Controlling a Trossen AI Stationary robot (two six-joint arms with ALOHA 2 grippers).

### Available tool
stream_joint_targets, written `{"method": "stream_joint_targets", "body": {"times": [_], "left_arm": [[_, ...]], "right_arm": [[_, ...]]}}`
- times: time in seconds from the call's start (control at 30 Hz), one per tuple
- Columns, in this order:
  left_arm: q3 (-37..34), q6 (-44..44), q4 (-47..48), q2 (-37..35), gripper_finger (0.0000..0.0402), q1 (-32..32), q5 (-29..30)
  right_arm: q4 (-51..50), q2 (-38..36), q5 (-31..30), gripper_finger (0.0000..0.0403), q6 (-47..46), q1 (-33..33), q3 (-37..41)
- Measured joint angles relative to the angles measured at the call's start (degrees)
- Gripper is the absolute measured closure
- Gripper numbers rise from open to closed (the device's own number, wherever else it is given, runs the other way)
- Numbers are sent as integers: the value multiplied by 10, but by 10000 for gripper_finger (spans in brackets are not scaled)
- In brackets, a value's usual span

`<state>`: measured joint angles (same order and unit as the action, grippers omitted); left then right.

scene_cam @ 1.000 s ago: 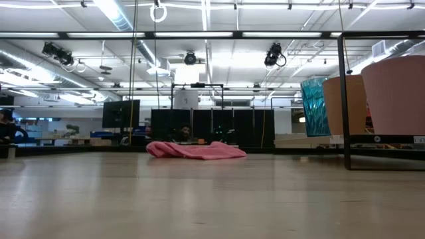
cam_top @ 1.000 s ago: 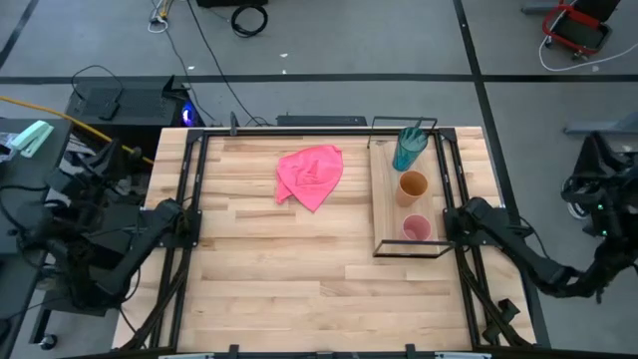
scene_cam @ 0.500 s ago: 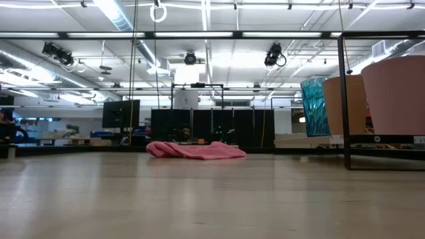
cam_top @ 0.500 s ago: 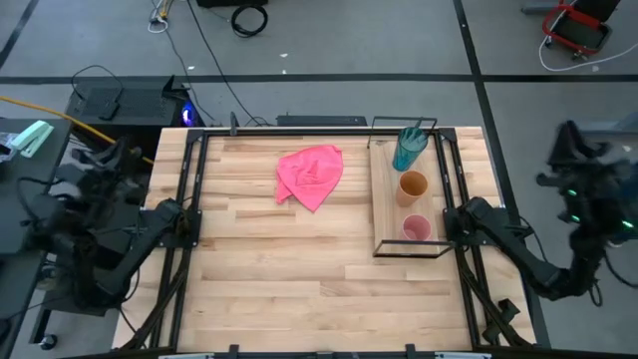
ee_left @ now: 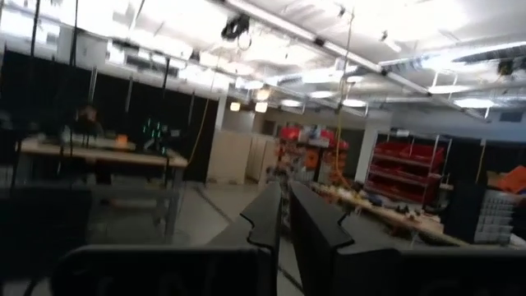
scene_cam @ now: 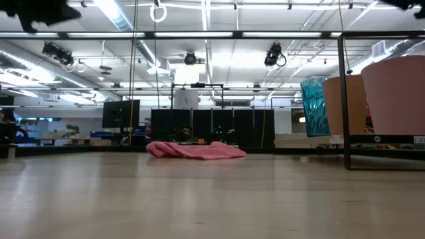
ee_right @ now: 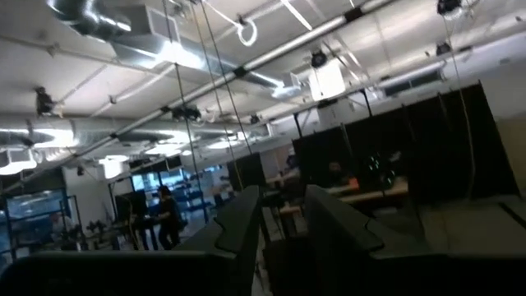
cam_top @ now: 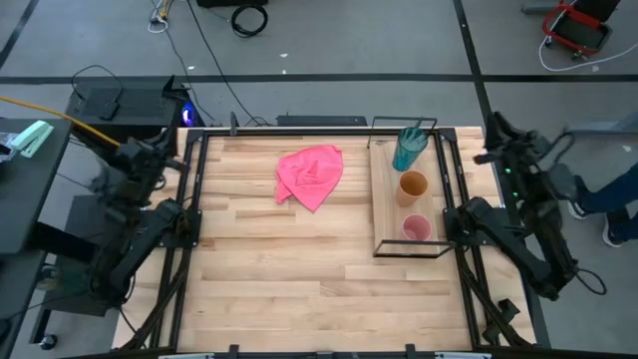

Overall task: Stack small to large cups/mugs on shelf
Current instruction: Return to Home Position

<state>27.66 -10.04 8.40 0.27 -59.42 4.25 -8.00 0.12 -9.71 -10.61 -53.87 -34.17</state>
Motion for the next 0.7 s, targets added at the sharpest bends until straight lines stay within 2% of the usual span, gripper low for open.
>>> {"method": "stream_joint_targets", "body": {"times": [0.2,0.7], "left_arm": [[-77,-30,-57,0,373,0,0],[-216,-94,-150,0,366,0,0]], "right_arm": [[1,0,-38,294,-30,0,74],[37,0,-40,294,-118,0,240]]}}
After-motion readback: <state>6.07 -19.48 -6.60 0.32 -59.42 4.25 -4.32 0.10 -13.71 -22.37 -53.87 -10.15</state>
